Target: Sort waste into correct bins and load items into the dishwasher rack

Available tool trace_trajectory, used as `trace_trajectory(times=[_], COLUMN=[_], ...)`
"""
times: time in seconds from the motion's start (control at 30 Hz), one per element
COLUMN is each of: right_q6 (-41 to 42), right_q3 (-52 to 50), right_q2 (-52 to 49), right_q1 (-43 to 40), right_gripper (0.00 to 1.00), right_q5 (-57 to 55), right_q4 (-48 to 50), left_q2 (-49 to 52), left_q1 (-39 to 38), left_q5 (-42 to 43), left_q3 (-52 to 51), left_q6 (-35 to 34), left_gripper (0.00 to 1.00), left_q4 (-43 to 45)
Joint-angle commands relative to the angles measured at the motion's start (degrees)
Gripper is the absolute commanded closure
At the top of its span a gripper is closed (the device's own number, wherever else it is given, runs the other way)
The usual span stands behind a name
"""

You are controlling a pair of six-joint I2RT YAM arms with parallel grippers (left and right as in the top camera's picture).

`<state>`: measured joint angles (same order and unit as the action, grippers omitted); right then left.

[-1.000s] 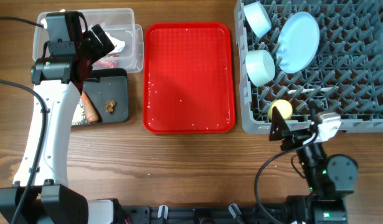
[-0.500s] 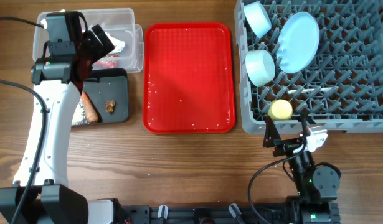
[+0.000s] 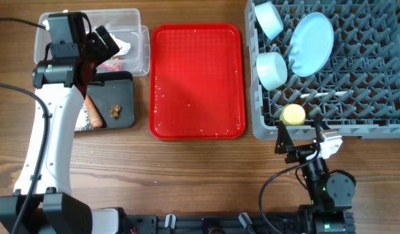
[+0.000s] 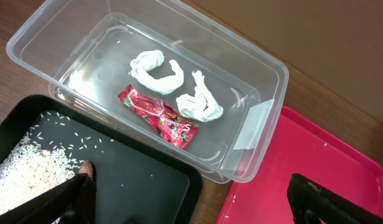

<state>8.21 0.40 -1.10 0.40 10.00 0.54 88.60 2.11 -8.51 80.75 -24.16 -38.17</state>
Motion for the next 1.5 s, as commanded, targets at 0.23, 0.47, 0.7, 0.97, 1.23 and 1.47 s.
trace_trajectory(times=[0.23, 0.47, 0.7, 0.97, 1.23, 1.47], right_q6=[-0.70, -0.70, -0.72, -0.70, -0.70, -0.70], right_q3=[-0.11, -0.11, -0.11, -0.11, -0.11, -0.11], right_q2=[0.31, 0.31, 0.31, 0.31, 0.31, 0.31], right_q1=[0.39, 0.39, 0.39, 0.39, 0.39, 0.39], right_gripper=[0.00, 0.00, 0.00, 0.00, 0.00, 0.00], right_q5=[-1.22, -1.22, -1.22, -1.22, -1.22, -1.22], right_q4=[0.22, 0.22, 0.22, 0.22, 0.22, 0.22], left_q2=[0.00, -0.94, -3.04, -16.31, -35.06, -53.02], left_q1=[0.26, 0.26, 0.26, 0.44, 1.79, 2.95], left_q5=[0.07, 0.09, 2.05, 10.08, 10.01, 9.97], left_q3=[0.26, 0.26, -2.12, -20.13, -40.26, -54.53], left_q6=[-0.31, -0.31, -0.04, 13.94, 13.90, 13.27], left_gripper=[0.00, 0.00, 0.00, 0.00, 0.00, 0.00], left_q4=[0.15, 0.04, 1.68, 18.91, 27.96, 29.77])
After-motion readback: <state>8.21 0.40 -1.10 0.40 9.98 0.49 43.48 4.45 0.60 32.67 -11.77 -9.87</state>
